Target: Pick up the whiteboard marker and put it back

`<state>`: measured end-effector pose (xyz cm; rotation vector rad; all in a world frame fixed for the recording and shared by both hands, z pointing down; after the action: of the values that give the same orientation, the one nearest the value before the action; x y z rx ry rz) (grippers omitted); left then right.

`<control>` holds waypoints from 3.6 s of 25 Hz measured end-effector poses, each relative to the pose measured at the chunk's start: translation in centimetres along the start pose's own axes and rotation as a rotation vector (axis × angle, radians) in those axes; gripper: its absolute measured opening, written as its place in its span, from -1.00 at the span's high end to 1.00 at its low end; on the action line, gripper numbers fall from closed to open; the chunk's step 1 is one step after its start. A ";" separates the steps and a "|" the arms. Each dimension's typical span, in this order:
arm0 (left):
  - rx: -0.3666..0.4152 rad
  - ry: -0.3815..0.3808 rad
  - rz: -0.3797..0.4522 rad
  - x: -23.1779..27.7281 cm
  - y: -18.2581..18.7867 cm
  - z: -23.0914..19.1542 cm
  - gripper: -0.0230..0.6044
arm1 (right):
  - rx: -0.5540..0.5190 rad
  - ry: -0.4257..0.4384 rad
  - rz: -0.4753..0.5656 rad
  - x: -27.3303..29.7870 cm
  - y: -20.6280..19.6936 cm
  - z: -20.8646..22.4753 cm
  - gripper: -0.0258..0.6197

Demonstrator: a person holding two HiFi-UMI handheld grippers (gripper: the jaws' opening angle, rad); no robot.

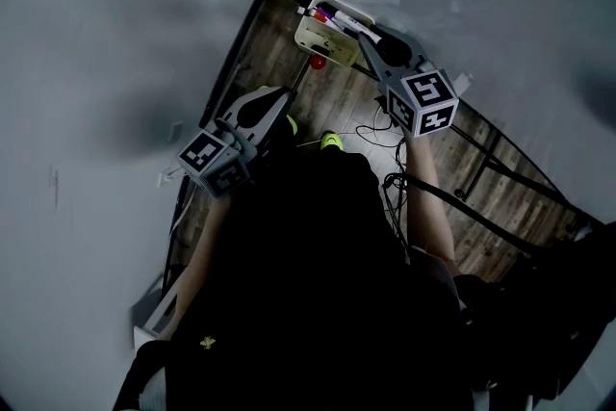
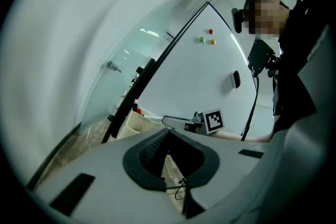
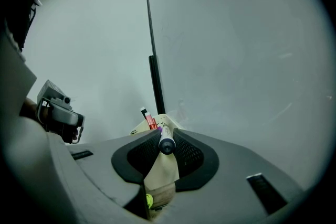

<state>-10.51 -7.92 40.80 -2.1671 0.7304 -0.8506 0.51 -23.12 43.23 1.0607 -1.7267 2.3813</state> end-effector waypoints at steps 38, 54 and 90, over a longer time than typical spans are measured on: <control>0.079 -0.062 0.014 4.2 -0.5 2.9 0.86 | 0.008 0.048 0.151 -7.6 3.7 -2.2 0.64; 0.044 -0.149 0.039 6.4 -0.3 4.6 0.86 | -0.020 0.039 0.179 -10.1 3.7 -2.5 0.64; -0.008 -0.154 0.030 4.7 -1.5 4.2 0.86 | -0.020 0.057 0.155 -9.3 2.8 -4.4 0.64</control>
<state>-4.11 -8.61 41.33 -2.1951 0.6877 -0.6580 4.35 -17.15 35.27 0.8783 -1.8739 2.4492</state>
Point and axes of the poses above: the fingertips, and each gripper's own axes: x forward along the fingers, z to its right, y out of its top, the point moved 2 cm from there along -x, backward along the fingers, and after that the axes turned 13 degrees about -z, right-handed, at the moved point
